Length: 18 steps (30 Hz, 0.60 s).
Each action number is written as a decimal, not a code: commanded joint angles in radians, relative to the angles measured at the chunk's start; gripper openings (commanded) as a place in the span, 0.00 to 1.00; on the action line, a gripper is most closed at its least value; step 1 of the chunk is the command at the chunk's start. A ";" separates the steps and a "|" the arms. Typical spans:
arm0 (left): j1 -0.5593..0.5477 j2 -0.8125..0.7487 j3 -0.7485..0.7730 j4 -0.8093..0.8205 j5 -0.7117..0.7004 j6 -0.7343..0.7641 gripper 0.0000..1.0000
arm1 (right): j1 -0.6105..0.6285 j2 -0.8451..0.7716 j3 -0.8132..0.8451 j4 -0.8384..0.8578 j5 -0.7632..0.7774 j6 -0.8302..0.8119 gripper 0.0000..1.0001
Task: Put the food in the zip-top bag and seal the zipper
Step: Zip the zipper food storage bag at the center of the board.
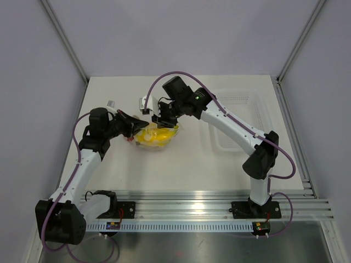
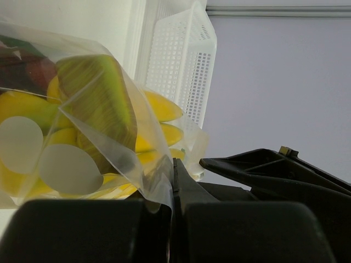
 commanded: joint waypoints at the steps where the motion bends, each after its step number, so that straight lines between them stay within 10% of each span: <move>1: -0.003 -0.004 0.066 0.083 0.033 -0.001 0.00 | -0.010 -0.028 0.009 0.015 -0.025 0.013 0.34; 10: -0.003 0.001 0.069 0.083 0.035 -0.001 0.00 | -0.010 -0.016 0.015 0.018 -0.031 0.015 0.32; 18: -0.003 0.001 0.071 0.086 0.036 -0.005 0.00 | -0.010 -0.008 0.020 0.018 -0.033 0.022 0.00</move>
